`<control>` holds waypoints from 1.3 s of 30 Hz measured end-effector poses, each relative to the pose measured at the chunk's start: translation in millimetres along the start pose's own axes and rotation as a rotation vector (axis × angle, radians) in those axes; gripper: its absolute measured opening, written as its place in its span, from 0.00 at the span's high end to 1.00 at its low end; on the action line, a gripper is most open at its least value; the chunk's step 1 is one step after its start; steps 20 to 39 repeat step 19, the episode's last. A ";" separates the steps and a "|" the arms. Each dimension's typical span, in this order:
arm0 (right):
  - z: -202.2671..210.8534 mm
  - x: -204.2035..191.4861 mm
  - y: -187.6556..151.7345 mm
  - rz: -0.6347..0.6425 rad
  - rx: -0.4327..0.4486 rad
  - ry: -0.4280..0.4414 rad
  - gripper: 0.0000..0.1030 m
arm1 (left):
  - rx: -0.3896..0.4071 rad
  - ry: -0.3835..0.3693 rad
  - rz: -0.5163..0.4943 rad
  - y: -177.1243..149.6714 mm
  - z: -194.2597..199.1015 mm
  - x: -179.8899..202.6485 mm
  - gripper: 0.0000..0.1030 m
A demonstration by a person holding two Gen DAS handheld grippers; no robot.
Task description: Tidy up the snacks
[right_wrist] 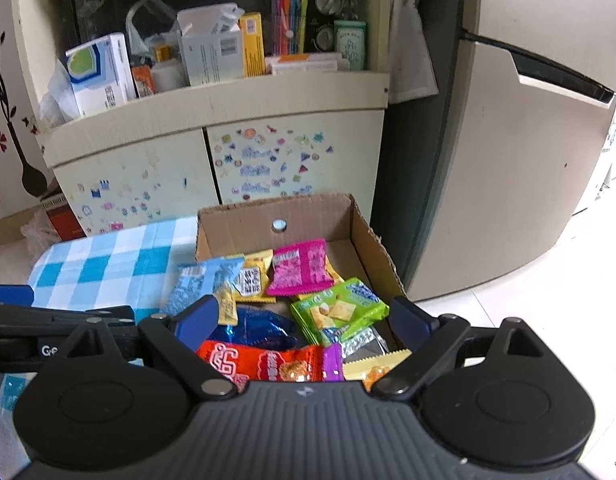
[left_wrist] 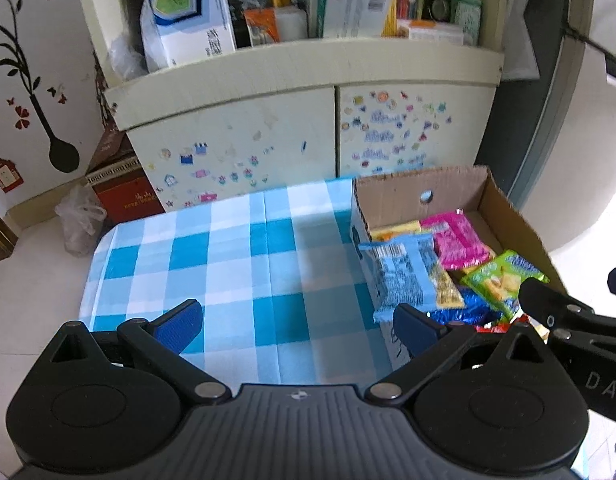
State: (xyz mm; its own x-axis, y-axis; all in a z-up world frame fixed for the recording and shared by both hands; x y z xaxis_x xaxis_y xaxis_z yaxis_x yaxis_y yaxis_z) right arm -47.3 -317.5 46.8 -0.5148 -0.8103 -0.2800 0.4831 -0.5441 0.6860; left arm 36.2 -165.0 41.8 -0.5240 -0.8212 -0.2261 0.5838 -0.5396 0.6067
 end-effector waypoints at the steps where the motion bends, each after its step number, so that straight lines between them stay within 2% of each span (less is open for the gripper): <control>1: 1.6 -0.6 1.5 -0.005 0.007 0.008 0.10 | 0.015 0.001 0.004 1.2 3.0 -1.0 0.00; 7: 9.0 -1.9 9.2 -0.028 0.046 0.033 0.10 | 0.065 -0.012 0.016 1.1 15.2 -5.2 0.00; 13: 9.1 -4.6 8.0 -0.032 0.038 0.052 0.10 | 0.032 -0.014 0.023 -14.6 14.8 -7.8 0.00; 19: 8.8 -13.9 1.6 0.000 0.032 0.072 0.10 | 0.040 0.074 0.033 -32.3 27.8 -23.7 0.00; 39: 8.8 -13.9 1.6 0.000 0.032 0.072 0.10 | 0.040 0.074 0.033 -32.3 27.8 -23.7 0.00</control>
Point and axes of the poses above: each gripper's, at about its wrist camera, not at the fingertips, and z roughly against the way its jaws point, x to its right, y to its top, the point moved 8 cm from there along -z, roughly the way its jaws point, and after that the axes turned 14 degrees about -z, right-handed, at the moved point
